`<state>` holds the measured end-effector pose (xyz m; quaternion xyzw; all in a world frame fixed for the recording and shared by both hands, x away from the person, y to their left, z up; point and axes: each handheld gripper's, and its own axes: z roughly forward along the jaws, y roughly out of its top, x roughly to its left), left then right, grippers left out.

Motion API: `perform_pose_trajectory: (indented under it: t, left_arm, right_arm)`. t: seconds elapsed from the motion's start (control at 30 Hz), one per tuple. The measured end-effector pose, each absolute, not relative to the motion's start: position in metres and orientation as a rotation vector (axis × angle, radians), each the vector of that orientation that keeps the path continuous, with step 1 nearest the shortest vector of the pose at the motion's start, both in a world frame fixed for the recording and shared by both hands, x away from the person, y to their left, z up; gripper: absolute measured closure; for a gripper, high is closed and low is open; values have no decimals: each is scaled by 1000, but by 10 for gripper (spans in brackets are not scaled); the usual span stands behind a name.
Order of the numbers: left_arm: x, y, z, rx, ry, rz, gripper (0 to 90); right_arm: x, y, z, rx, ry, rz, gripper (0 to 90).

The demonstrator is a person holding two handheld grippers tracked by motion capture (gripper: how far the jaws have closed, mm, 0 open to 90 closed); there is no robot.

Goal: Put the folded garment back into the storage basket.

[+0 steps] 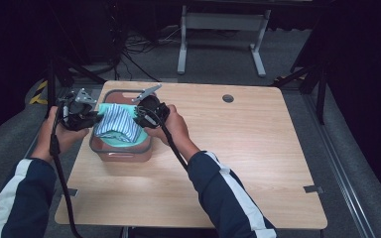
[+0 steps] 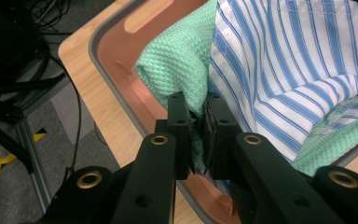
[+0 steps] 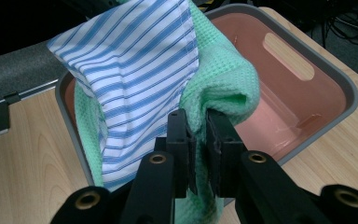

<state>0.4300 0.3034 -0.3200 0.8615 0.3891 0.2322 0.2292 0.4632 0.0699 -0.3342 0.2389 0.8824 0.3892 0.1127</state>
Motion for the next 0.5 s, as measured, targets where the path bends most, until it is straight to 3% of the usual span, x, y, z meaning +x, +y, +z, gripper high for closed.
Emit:
perform_pose_trajectory:
  t: [0.5]
  left_arm:
    - [441, 301, -348, 2408, 1090, 602, 825]
  right_arm:
    - [472, 76, -362, 724, 2627, 1091, 805]
